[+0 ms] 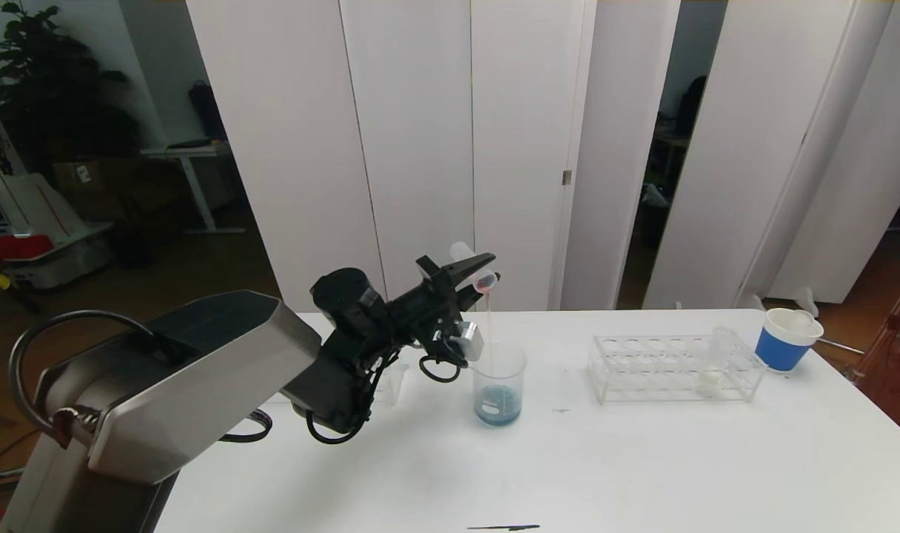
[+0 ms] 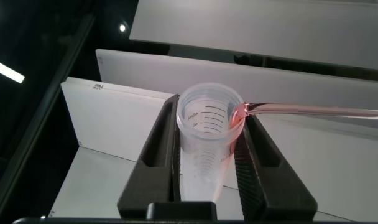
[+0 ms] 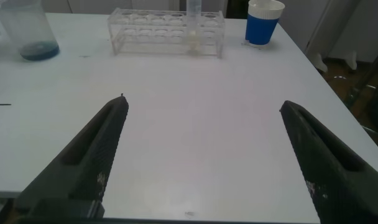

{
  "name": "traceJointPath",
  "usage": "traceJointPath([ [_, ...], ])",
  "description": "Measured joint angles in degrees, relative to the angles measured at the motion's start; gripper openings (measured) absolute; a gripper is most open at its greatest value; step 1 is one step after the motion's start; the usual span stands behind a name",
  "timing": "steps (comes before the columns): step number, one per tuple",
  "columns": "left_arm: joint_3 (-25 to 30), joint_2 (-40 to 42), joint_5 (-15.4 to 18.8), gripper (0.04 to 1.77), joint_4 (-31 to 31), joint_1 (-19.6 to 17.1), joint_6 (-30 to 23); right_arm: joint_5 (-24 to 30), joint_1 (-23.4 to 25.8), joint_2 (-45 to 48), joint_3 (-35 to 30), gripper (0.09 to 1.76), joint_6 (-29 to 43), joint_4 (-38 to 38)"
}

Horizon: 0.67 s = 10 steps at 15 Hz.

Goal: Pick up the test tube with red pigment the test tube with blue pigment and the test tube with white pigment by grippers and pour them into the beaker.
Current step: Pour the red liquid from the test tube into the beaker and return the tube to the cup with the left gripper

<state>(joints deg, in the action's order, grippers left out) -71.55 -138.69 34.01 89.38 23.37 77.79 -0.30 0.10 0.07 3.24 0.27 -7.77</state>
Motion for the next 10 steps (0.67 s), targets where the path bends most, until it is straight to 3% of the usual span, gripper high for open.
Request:
traceJointPath([
  [10, 0.07, 0.02, -0.34, 0.58, -0.07, 0.0, 0.16, -0.02, -0.02, 0.0, 0.0, 1.75, 0.0, 0.0],
])
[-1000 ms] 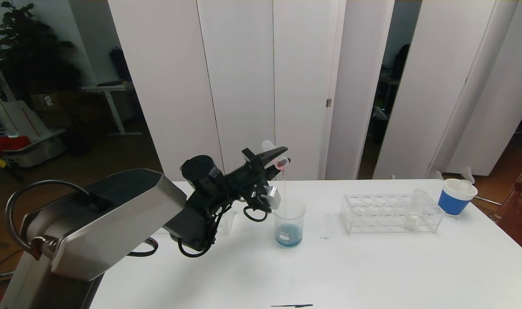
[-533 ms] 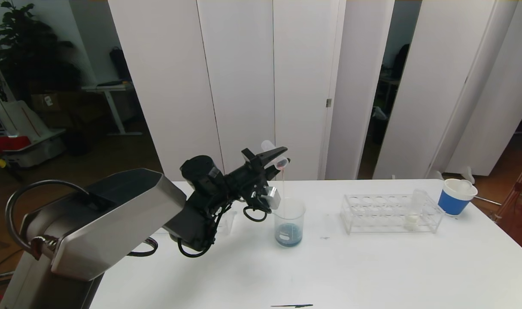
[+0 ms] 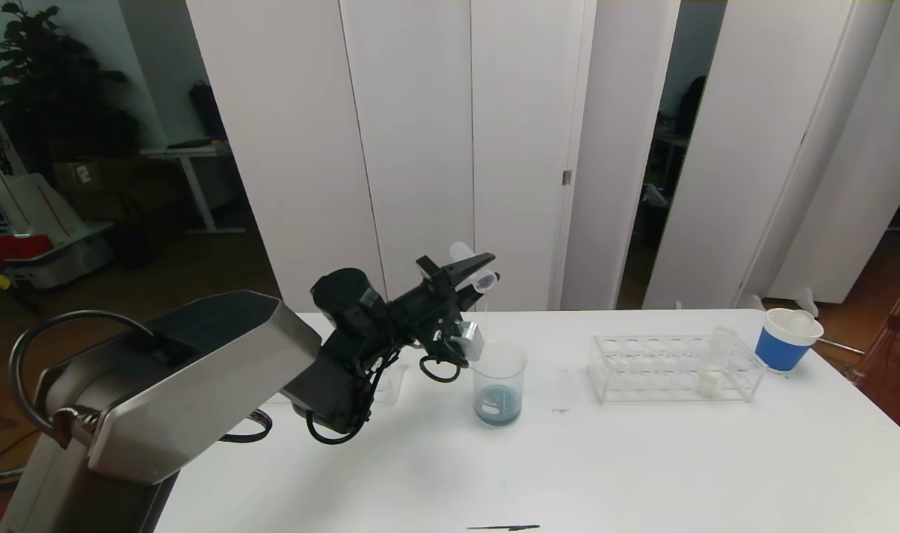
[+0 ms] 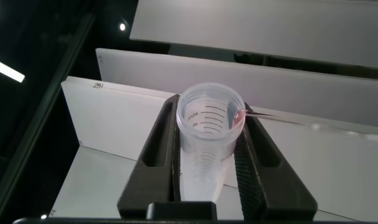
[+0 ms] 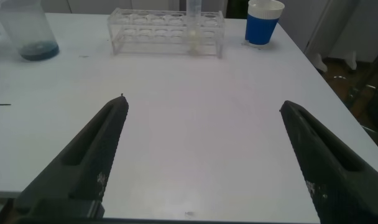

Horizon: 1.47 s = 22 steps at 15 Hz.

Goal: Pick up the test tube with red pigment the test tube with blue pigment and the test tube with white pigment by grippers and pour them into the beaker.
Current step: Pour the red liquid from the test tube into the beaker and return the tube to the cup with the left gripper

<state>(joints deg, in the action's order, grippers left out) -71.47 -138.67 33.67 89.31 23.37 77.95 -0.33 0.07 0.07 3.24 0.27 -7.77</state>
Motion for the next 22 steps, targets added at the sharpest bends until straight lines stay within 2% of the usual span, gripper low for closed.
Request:
traceJointPath([
  [4, 0.01, 0.29, -0.22, 0.58, -0.17, -0.05, -0.9, 0.0, 0.02, 0.0, 0.0, 1.75, 0.0, 0.0],
  [9, 0.06, 2.86, -3.41, 0.58, -4.33, -0.61, -8.29, -0.02, 0.02, 0.0, 0.0, 1.75, -0.02, 0.0],
  [11, 0.12, 4.62, -9.39, 0.58, -6.46, -0.74, -12.48, 0.0, 0.02, 0.0, 0.0, 1.75, 0.0, 0.0],
  [13, 0.15, 6.69, -18.04, 0.58, -10.36, -0.72, -15.63, 0.0, 0.02, 0.0, 0.0, 1.75, 0.0, -0.02],
  [14, 0.09, 7.8, -21.85, 0.58, -12.58, -0.77, -18.16, 0.02, 0.02, 0.0, 0.0, 1.75, 0.0, 0.0],
  [16, -0.55, 10.28, -28.64, 0.58, -18.8, -0.74, -26.9, 0.0, 0.02, 0.0, 0.0, 1.75, 0.0, 0.0],
  [18, -1.29, 12.76, -32.96, 0.58, -25.75, -0.85, -36.85, 0.02, 0.02, 0.0, 0.0, 1.75, -0.02, -0.02],
  [22, -2.12, 17.34, -34.38, 0.58, -37.91, -2.97, -55.21, 0.0, 0.02, 0.0, 0.0, 1.75, 0.0, -0.02],
])
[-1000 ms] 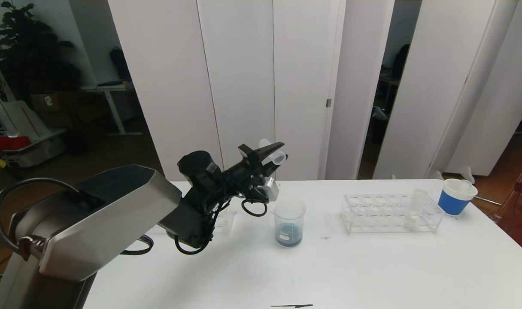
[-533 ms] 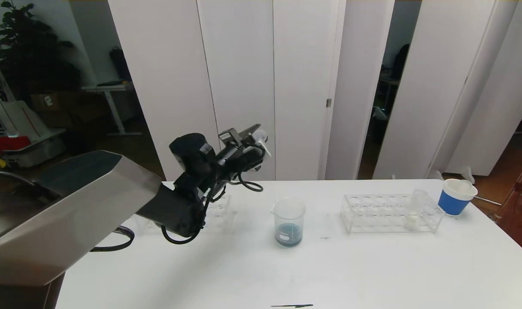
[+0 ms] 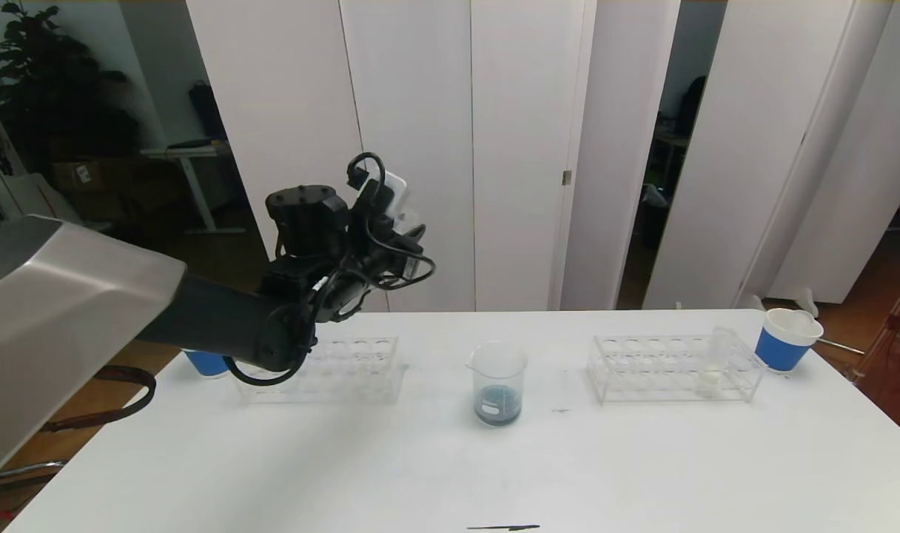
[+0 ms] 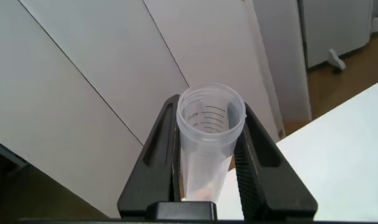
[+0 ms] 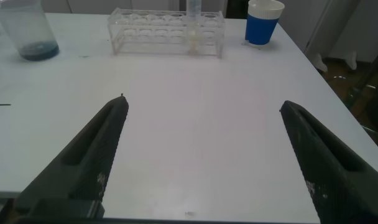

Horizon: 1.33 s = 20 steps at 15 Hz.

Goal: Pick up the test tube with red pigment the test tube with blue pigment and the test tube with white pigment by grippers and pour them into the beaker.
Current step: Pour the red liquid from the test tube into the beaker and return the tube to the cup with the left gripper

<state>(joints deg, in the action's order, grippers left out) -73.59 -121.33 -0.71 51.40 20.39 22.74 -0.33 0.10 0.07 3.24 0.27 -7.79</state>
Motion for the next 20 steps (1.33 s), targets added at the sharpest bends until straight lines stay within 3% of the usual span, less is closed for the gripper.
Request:
traceJointPath([
  [4, 0.56, 3.0, -0.26, 0.58, -9.67, -2.16, -13.68, 0.0, 0.0, 0.0, 0.0, 1.75, -0.02, 0.02],
  [6, 1.51, 3.58, -0.69, 0.58, -12.13, -2.97, -17.34, 0.02, 0.0, 0.0, 0.0, 1.75, 0.0, 0.02],
  [9, 3.67, 3.97, -3.83, 0.58, -10.36, -4.11, -17.7, 0.02, 0.0, 0.0, 0.0, 1.75, -0.02, 0.0],
  [13, 6.57, 4.66, -5.07, 0.58, -7.0, -5.92, -17.7, 0.0, 0.0, 0.0, 0.0, 1.75, 0.0, 0.0],
  [16, 10.75, 6.23, -5.3, 0.58, -0.24, -9.62, -17.29, 0.0, 0.0, 0.0, 0.0, 1.75, 0.0, 0.0],
  [20, 14.03, 7.83, -5.35, 0.58, 6.88, -17.7, -16.87, -0.02, -0.02, 0.0, 0.0, 1.75, 0.0, 0.02],
])
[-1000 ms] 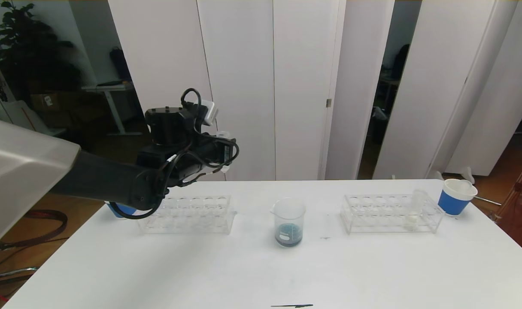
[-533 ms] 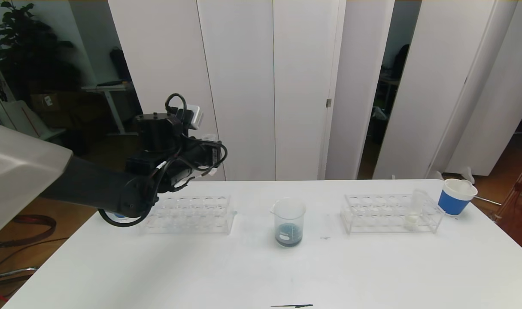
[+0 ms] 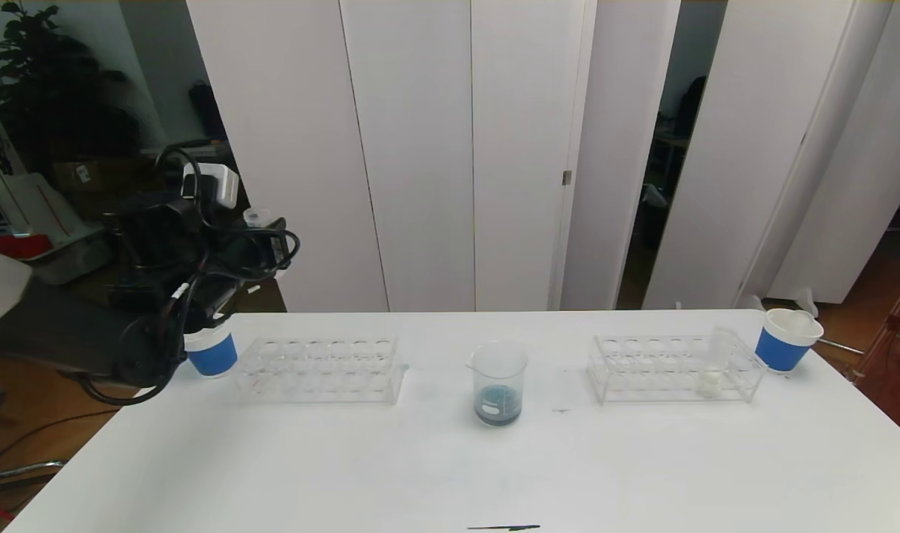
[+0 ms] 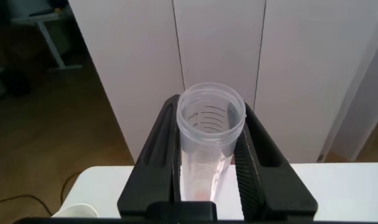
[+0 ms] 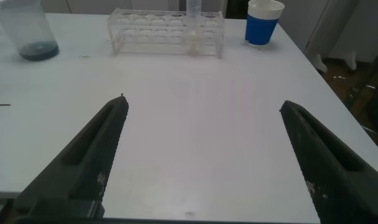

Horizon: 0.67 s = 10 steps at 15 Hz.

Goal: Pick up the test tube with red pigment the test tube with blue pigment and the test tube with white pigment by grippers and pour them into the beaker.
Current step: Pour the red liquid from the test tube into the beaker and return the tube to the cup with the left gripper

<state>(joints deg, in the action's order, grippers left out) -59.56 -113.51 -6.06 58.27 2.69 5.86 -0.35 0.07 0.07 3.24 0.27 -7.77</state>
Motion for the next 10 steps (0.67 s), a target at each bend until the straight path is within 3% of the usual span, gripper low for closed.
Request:
traceJointPath([
  [7, 1.46, -0.99, 0.68, 0.58, 10.22, -15.99, -1.88, 0.05, 0.02, 0.0, 0.0, 1.75, 0.0, -0.02],
  [10, 2.29, -2.91, 2.23, 0.58, 11.08, -20.82, -7.55, 0.05, 0.02, 0.0, 0.0, 1.75, 0.0, -0.02],
])
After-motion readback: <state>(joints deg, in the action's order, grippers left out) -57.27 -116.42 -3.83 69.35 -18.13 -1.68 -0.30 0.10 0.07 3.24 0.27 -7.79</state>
